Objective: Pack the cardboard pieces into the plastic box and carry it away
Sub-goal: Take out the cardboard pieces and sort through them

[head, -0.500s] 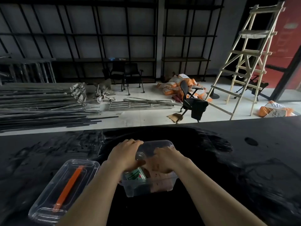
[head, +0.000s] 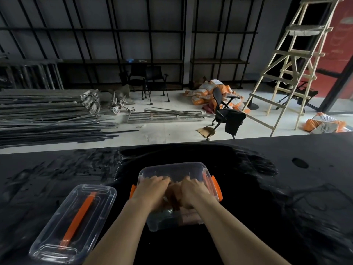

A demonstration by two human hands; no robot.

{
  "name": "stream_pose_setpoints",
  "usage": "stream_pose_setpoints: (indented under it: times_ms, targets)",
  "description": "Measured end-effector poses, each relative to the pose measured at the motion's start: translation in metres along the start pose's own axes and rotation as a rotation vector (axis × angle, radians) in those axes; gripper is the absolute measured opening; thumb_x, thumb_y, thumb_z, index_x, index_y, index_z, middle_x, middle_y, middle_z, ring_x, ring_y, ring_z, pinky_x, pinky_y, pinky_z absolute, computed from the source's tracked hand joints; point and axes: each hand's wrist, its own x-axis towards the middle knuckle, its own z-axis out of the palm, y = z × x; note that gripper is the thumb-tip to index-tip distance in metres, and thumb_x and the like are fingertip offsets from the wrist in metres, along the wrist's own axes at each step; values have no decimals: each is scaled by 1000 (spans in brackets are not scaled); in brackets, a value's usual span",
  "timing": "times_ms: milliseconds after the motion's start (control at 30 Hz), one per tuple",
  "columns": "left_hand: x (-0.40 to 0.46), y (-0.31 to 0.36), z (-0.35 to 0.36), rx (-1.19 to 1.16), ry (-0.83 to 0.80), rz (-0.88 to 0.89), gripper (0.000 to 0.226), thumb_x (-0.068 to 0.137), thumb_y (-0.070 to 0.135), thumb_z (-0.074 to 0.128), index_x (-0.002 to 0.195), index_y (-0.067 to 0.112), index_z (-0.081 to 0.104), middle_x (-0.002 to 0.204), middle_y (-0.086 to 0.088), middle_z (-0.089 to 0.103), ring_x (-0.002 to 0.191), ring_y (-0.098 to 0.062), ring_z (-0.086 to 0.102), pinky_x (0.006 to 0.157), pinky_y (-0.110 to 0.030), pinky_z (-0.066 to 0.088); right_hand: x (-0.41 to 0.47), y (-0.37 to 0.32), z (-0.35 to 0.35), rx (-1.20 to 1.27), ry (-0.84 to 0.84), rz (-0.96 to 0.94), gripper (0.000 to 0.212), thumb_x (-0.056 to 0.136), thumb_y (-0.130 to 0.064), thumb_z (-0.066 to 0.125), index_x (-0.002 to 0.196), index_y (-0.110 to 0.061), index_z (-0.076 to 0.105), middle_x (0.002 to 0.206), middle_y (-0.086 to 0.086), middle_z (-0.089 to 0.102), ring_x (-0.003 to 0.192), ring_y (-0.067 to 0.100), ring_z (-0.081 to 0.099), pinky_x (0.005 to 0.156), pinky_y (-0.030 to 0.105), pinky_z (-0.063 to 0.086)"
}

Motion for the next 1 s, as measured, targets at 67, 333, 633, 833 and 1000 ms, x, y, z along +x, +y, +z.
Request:
stream_pose_setpoints:
  times_ms: [67, 333, 633, 833, 1000]
  targets:
    - [3, -1, 2, 5, -6, -8, 55, 89, 34, 68, 140, 24, 49, 142, 4, 58, 130, -21, 56, 106, -49, 38, 4, 0, 4, -6, -3, 43, 55, 99, -17, 56, 150, -7, 38, 152, 14, 41, 139, 34, 44, 109, 39, 41]
    - [11, 0, -2, -83, -47, -35, 48, 94, 27, 62, 140, 20, 50, 135, -2, 65, 119, -25, 64, 96, -41, 44, 10, 1, 1, 129, 57, 66, 50, 95, -19, 62, 143, -9, 48, 143, 12, 54, 131, 31, 53, 102, 38, 46]
    - [3, 6, -18, -134, -29, -27, 38, 90, 37, 62, 125, 23, 58, 120, 1, 68, 111, -24, 65, 89, -39, 49, -5, 3, -46, 230, 117, 76, 35, 74, -19, 77, 107, -16, 68, 96, 5, 65, 86, 26, 62, 66, 31, 49]
    - [8, 23, -16, -70, 32, 49, 47, 92, 39, 65, 137, 29, 53, 138, 6, 61, 127, -21, 57, 94, -37, 46, -20, 13, -84, 258, 170, 45, 28, 80, -22, 71, 97, -20, 48, 106, 6, 62, 96, 27, 59, 75, 34, 49]
    - [30, 38, -6, -63, -163, 137, 56, 91, 39, 67, 143, 31, 48, 137, -1, 58, 119, -25, 60, 90, -37, 51, -21, 17, -90, 256, 211, 49, 38, 85, -19, 66, 117, -11, 48, 120, 11, 62, 106, 32, 60, 79, 39, 51]
